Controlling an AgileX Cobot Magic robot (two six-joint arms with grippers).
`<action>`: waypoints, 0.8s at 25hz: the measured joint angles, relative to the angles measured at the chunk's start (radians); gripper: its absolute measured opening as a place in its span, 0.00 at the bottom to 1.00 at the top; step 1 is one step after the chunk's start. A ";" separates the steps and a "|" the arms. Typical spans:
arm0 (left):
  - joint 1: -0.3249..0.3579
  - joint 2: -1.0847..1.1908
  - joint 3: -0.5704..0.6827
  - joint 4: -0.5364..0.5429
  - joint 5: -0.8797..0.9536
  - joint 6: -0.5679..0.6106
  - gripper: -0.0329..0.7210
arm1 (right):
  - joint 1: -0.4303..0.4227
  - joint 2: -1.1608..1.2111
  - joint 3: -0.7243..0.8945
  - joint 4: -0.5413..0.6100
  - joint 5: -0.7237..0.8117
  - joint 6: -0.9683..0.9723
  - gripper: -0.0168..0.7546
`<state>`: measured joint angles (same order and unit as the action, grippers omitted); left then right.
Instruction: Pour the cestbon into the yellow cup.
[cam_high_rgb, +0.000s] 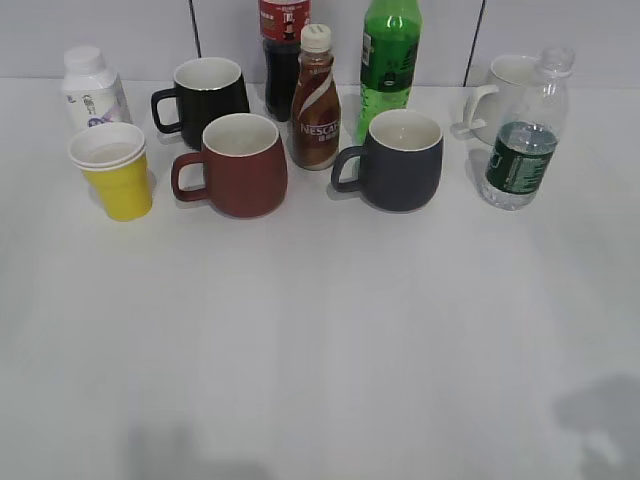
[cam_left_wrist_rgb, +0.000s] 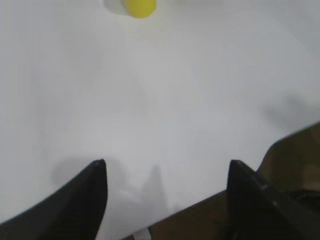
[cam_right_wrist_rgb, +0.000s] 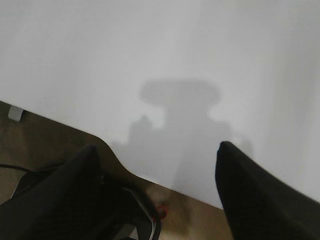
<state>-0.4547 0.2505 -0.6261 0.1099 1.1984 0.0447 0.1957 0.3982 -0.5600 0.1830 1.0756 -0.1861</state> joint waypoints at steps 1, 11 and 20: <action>0.000 -0.037 0.026 -0.009 -0.005 0.006 0.79 | 0.000 -0.039 0.011 -0.001 0.003 -0.001 0.72; 0.000 -0.184 0.102 -0.065 -0.125 0.064 0.79 | 0.000 -0.200 0.047 -0.018 -0.016 -0.005 0.71; 0.000 -0.184 0.102 -0.138 -0.128 0.066 0.79 | 0.000 -0.200 0.047 -0.019 -0.017 -0.008 0.71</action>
<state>-0.4547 0.0666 -0.5240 -0.0283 1.0700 0.1107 0.1957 0.1979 -0.5134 0.1637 1.0581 -0.1936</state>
